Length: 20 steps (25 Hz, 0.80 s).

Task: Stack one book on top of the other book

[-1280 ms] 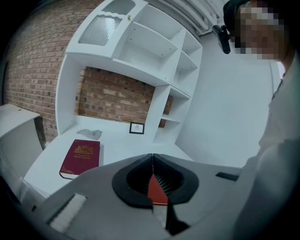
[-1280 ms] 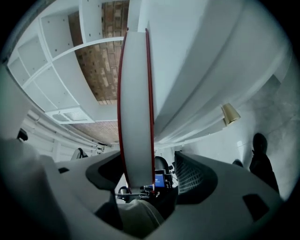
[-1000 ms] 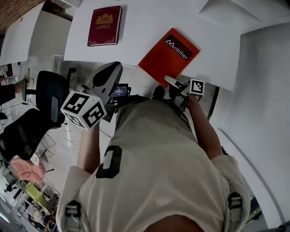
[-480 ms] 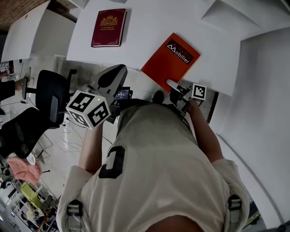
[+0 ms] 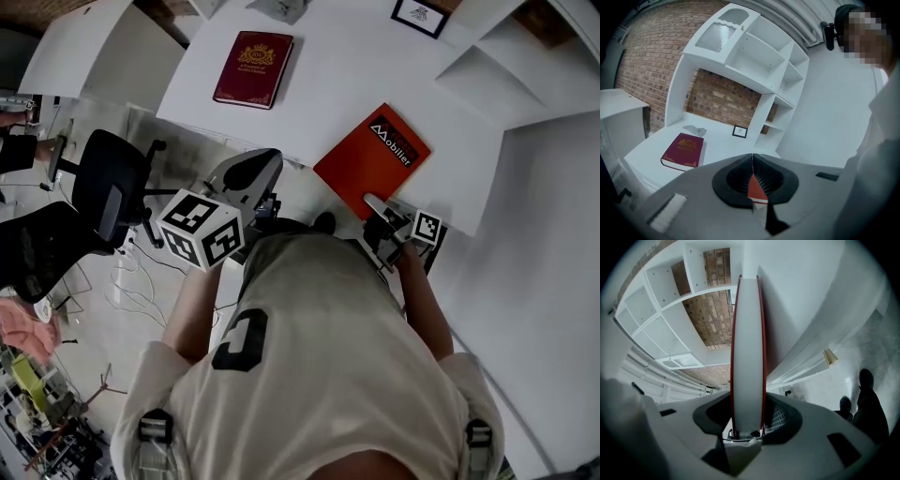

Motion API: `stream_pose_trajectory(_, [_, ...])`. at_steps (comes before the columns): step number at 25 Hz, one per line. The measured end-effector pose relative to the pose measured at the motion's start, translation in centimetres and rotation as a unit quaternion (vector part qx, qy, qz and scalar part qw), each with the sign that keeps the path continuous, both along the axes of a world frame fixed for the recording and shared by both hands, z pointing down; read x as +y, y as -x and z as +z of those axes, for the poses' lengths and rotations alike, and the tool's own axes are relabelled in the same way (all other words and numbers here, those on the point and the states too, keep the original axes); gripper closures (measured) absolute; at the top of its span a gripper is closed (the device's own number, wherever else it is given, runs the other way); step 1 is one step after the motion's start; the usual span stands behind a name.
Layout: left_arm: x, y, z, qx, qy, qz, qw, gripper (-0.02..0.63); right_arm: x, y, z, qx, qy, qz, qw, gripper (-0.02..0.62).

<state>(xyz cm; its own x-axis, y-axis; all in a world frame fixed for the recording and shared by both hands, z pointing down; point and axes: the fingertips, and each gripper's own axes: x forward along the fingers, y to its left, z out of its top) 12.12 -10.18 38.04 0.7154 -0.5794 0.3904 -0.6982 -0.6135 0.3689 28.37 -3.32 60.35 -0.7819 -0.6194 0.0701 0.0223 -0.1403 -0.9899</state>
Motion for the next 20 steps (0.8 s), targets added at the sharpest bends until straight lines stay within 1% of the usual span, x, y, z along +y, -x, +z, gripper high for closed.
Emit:
stream_pose_trajectory(5, [0.0,0.6,-0.1,-0.015,0.004,-0.01,0.9998,0.601,-0.2,-1.5,-1.6,-0.01,-0.004,0.012,1.0,0.434])
stream_pose_trajectory(10, [-0.3,0.8,-0.7,-0.026,-0.003,-0.013,0.9996,0.601,-0.7,-2.4,-1.8,0.01,-0.013,0.001,1.0,0.434])
stream_pose_trajectory(15, [-0.3,1.9,-0.5,-0.034,0.005,-0.023,0.9991,0.601,-1.4,-2.7,-2.3,0.018,-0.019,-0.004,1.0,0.436])
stream_pose_trajectory(20, [-1.5,3.1,-0.4,-0.031,0.007,-0.03,0.999,0.601,-2.6,-2.3,-3.2,0.029,-0.027,-0.012,0.999,0.436])
